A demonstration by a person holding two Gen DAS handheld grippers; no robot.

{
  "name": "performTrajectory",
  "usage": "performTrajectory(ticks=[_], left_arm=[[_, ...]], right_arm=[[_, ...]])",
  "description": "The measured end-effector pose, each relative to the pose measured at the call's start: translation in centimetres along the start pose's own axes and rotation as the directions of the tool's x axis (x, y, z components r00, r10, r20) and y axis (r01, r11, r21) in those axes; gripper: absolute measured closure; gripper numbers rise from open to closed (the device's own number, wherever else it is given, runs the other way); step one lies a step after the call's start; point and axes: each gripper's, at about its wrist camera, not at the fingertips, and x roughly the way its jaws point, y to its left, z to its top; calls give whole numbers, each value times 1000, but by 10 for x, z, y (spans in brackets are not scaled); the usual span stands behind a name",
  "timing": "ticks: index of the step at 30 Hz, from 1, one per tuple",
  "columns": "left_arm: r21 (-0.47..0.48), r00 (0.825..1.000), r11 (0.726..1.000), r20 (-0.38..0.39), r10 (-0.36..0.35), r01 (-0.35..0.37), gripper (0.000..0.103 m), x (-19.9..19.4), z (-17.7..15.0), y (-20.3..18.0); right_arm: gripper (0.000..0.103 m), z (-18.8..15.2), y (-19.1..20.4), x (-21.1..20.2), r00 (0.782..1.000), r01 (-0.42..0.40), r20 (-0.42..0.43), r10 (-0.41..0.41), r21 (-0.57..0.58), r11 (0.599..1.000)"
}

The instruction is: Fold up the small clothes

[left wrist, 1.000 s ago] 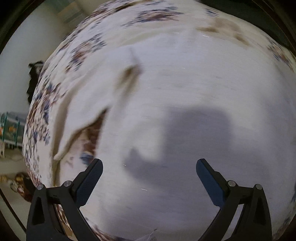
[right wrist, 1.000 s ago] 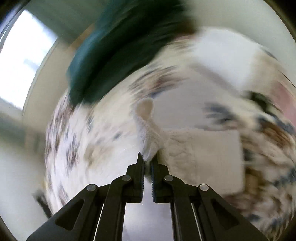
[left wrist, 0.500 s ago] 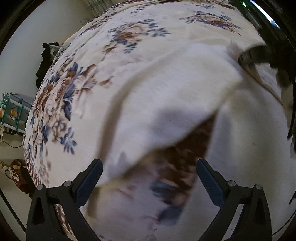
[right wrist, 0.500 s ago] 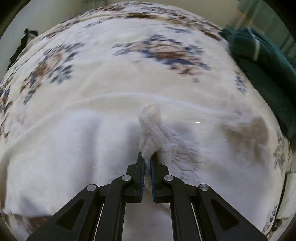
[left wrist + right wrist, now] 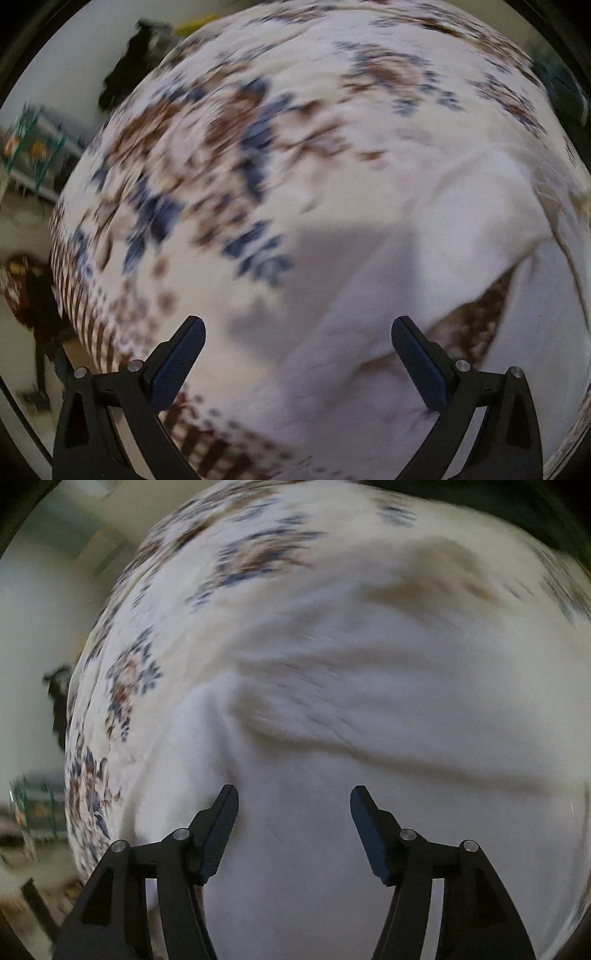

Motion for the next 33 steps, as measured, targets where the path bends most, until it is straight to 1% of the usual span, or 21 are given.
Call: performTrajectory(ticks=[2,5,6,8,10,11,12,14,15,16,17,20,22,23,25,26,27,28,29,30,33], left_arm=[[-42,999,999,-29,-27,26,0,8,-6,22],[-72,989,988,-44,-138,135,0,16,-17,35],[-57,984,984,-48,-172,169,0,18,-22,29],[10,978,980,-72,-197,198,0,23,-27,8],[127,992,986,-86,-95,105,0,35,-31,-18],[154,995,986,-83,-56,68,0,41,-29,-24],[139,998,990,-69,-5,15,0,50,-20,-19],[39,998,998,-33,59,-58,0,54,0,7],[-54,996,994,-16,92,-93,0,54,14,33],[-124,995,987,-9,99,-99,0,51,21,53],[-210,996,975,12,83,-78,0,45,27,79],[-306,999,951,35,-34,43,1,35,23,111],[-311,990,942,-22,-140,126,1,44,10,111],[-298,979,941,-67,-190,162,1,53,0,106],[-295,964,938,-133,-230,183,1,69,-14,92],[-296,953,932,-150,-262,210,8,79,-21,82],[-293,953,933,-154,-263,210,25,84,-25,76],[-283,958,940,-153,-242,193,35,86,-26,69],[-265,963,944,-128,-236,196,69,83,-24,63],[-236,969,951,-93,-229,202,98,75,-18,59],[-250,967,934,45,-251,254,98,45,11,73]], right_arm=[[33,-22,-28,-7,999,47,-12,-46,70,996],[32,-48,-56,-1,993,117,-47,-112,119,986],[33,-55,-64,3,989,141,-68,-132,135,981],[33,-69,-76,11,986,148,-104,-132,170,974],[32,-80,-77,16,983,159,-123,-139,167,973],[32,-84,-75,17,981,166,-127,-147,153,974],[33,-88,-71,18,980,172,-126,-156,133,976],[33,-94,-63,17,980,175,-118,-163,102,979],[33,-96,-60,16,980,172,-113,-161,93,981],[33,-98,-56,15,982,167,-109,-157,83,983],[33,-100,-52,14,983,158,-109,-150,72,985],[33,-109,-48,12,983,150,-113,-144,50,987],[33,-110,-48,13,982,150,-121,-143,50,987],[33,-111,-51,13,982,154,-123,-146,58,986],[33,-109,-53,16,981,160,-127,-149,80,984],[33,-107,-57,17,979,165,-132,-152,98,981],[32,-105,-56,19,979,169,-135,-154,106,980],[32,-106,-58,21,978,172,-137,-156,114,978],[32,-106,-60,23,977,178,-140,-161,117,977],[33,-106,-60,25,975,184,-143,-167,117,976],[32,-105,-61,28,975,187,-145,-169,116,976]])
